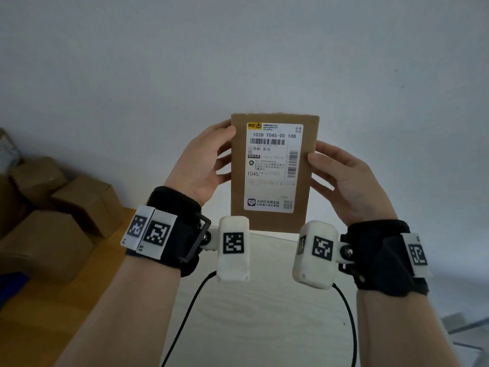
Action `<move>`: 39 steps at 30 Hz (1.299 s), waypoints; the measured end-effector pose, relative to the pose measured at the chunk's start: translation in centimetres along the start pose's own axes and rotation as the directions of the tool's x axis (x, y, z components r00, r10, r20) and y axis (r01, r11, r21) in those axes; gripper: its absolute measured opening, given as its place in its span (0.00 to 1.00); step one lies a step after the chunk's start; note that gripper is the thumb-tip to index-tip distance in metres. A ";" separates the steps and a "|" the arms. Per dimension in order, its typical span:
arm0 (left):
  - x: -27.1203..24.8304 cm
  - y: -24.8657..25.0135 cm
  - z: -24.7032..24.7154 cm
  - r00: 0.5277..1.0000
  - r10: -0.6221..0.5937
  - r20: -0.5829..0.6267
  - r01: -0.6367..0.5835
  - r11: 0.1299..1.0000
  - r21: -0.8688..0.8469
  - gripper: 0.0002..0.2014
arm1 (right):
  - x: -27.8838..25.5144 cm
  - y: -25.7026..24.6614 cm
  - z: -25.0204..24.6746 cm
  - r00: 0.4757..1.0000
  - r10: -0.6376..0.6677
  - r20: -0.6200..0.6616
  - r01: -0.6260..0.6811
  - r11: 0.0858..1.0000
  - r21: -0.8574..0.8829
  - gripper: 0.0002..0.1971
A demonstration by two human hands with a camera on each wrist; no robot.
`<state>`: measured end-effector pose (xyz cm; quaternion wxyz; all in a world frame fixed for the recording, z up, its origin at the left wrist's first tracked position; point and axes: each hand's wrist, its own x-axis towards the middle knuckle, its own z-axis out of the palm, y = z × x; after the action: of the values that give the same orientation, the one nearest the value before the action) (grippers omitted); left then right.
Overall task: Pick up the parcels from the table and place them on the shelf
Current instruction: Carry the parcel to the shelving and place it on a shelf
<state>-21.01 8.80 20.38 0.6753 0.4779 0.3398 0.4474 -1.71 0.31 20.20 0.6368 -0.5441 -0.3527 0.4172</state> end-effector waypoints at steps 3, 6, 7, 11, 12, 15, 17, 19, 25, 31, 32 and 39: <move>0.2 0.2 0.0 1.000 0.008 0.006 -0.008 1.000 0.000 0.12 | 0.2 -0.2 0.2 1.000 -0.001 -0.005 0.001 1.000 0.002 0.20; 0.5 0.3 -0.1 1.000 0.011 0.009 -0.011 1.000 -0.003 0.14 | 0.4 -0.2 0.4 1.000 0.002 -0.008 -0.002 1.000 -0.001 0.20; 0.6 0.4 -0.2 1.000 0.011 0.009 -0.011 1.000 -0.005 0.14 | 0.4 -0.3 0.5 1.000 0.003 -0.008 -0.003 1.000 -0.004 0.20; 0.8 0.6 -0.3 1.000 0.009 0.007 -0.009 1.000 -0.014 0.13 | 0.7 -0.4 0.8 1.000 0.002 -0.009 -0.002 1.000 -0.009 0.20; 0.8 0.7 -0.4 1.000 0.009 0.008 -0.009 1.000 -0.014 0.13 | 0.8 -0.4 0.8 1.000 0.001 -0.009 -0.001 1.000 -0.009 0.20; 0.9 0.8 -0.4 1.000 0.011 0.015 -0.011 1.000 -0.012 0.14 | 0.9 -0.5 0.9 1.000 -0.001 -0.008 0.001 1.000 -0.009 0.19; 1.1 0.8 -0.4 1.000 0.011 0.014 -0.011 1.000 -0.015 0.16 | 1.1 -0.5 0.9 1.000 -0.002 -0.009 0.002 1.000 -0.007 0.20; 1.2 0.8 -0.4 1.000 0.009 0.013 -0.009 1.000 -0.016 0.17 | 1.2 -0.5 1.0 1.000 -0.002 -0.009 0.002 1.000 -0.004 0.20; 1.2 1.0 -0.5 1.000 0.008 0.011 -0.008 1.000 -0.015 0.18 | 1.4 -0.4 0.9 1.000 0.002 -0.004 -0.002 1.000 0.013 0.19; 1.3 0.9 -0.5 1.000 0.006 0.000 -0.006 1.000 -0.021 0.17 | 1.4 -0.4 1.1 1.000 -0.002 -0.003 0.002 1.000 0.019 0.20; 1.4 0.9 -0.6 1.000 0.006 -0.001 -0.006 1.000 -0.021 0.18 | 1.4 -0.5 1.1 1.000 -0.003 -0.002 0.003 1.000 0.019 0.20; 1.3 1.0 -0.8 1.000 0.014 0.008 -0.013 1.000 -0.009 0.18 | 1.3 -0.5 1.2 1.000 -0.012 -0.005 0.012 1.000 0.003 0.20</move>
<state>-21.53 10.43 21.07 0.6757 0.4787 0.3319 0.4517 -2.20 1.95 20.85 0.6408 -0.5423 -0.3537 0.4125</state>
